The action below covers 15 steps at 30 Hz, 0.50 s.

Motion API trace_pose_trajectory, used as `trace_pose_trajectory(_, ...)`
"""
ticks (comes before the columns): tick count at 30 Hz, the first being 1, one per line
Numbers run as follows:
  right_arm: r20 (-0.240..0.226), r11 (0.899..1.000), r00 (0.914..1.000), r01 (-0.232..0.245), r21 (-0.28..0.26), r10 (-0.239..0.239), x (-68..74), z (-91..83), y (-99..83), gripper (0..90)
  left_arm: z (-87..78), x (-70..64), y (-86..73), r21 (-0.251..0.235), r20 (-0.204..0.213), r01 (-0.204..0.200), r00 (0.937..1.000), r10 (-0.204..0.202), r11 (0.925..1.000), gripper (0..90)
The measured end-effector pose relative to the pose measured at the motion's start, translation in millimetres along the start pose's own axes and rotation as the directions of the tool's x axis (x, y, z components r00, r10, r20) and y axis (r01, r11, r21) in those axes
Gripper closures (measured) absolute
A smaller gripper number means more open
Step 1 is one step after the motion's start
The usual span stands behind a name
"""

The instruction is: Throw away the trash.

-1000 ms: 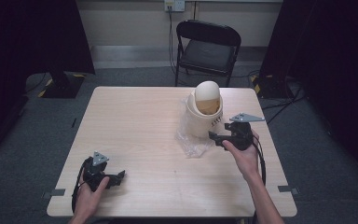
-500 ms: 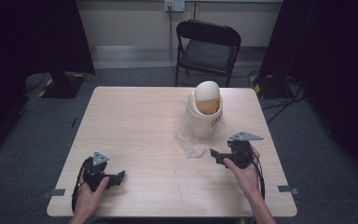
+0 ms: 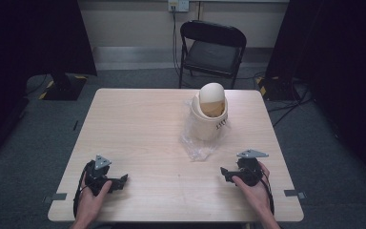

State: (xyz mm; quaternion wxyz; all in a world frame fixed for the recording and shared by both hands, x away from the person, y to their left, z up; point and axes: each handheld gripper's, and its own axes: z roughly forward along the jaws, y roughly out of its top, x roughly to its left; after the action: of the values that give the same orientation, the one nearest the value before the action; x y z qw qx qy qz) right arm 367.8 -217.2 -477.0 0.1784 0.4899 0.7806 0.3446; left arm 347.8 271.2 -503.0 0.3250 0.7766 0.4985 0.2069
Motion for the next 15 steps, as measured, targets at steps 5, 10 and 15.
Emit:
trace_pose_trajectory(5, 0.005, 0.999, 0.9995, 0.03, 0.028, -0.03, 5.7, 6.1, -9.6, 16.0, 0.0, 0.0, 0.0, 0.0, 0.0, 0.0, 1.0, 0.0, 1.0, 0.0)
trace_pose_trajectory(10, 0.046, 0.999, 0.9978, 0.048, 0.004, -0.048, 8.1, 9.7, -19.2, 15.2, 0.0, 0.0, 0.0, 0.0, 0.0, 0.0, 1.0, 0.0, 1.0, 0.0)
trace_pose_trajectory(15, 0.056, 0.998, 0.9975, 0.045, -0.032, -0.043, 9.3, 10.1, -23.5, 15.0, 0.0, 0.0, 0.0, 0.0, 0.0, 0.0, 1.0, 0.0, 1.0, 0.0)
